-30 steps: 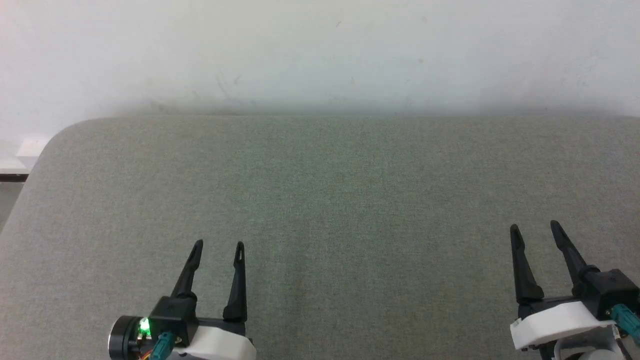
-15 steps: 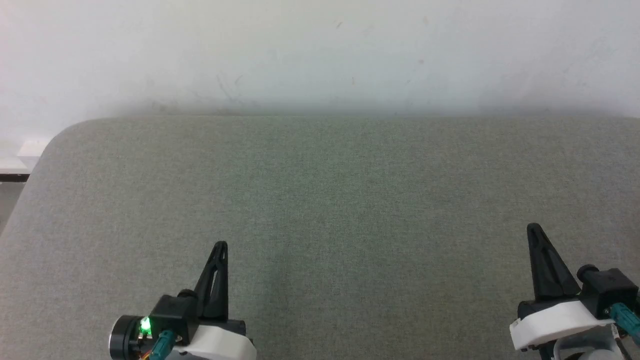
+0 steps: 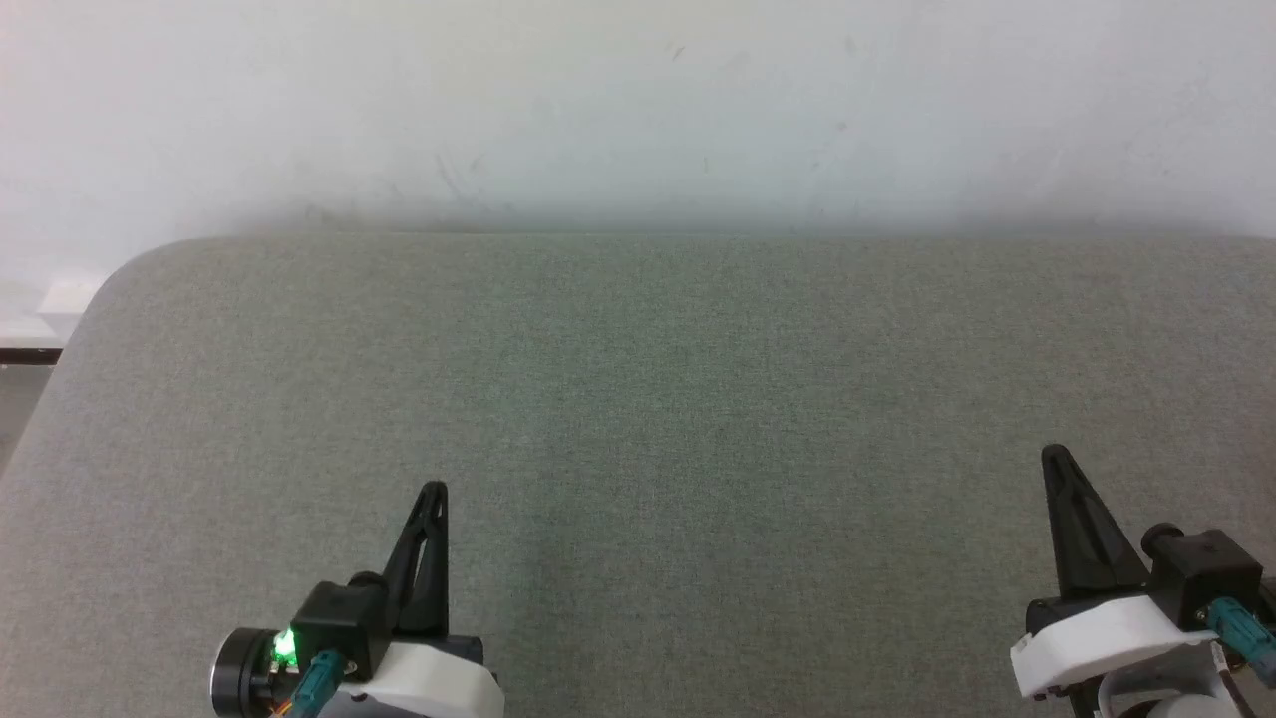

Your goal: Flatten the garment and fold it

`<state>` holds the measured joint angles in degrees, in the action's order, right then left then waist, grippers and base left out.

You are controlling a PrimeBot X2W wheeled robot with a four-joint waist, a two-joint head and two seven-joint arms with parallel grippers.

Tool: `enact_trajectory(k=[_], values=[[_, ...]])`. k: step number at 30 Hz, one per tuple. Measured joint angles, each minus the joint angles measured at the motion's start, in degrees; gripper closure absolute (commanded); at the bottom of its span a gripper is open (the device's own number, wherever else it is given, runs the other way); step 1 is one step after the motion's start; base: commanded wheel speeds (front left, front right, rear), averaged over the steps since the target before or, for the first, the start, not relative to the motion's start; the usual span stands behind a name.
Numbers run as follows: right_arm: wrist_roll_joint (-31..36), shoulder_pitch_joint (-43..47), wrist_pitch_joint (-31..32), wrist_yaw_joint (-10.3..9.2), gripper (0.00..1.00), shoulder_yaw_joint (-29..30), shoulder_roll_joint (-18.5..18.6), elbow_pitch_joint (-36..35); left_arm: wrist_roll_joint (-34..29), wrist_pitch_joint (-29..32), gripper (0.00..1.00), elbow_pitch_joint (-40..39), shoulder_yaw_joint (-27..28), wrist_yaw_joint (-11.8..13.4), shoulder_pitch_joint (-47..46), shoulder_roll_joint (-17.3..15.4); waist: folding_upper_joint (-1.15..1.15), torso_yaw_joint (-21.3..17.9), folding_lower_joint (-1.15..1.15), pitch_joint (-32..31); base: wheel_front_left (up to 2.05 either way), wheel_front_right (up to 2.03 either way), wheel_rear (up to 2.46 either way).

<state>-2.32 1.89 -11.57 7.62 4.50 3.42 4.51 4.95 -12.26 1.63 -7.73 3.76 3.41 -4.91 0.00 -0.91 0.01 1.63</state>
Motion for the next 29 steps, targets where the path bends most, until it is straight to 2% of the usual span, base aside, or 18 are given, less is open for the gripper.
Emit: enact_trajectory(k=[29], values=[[0.4, -0.2, 3.2, 0.0, 1.0, -1.2, 0.0, -1.1, -1.5, 3.3, 1.0, -0.3, 2.0, -1.0, -0.3, 0.7, -0.01, 0.3, 0.0, -0.5, 0.0, 0.0, 0.0]])
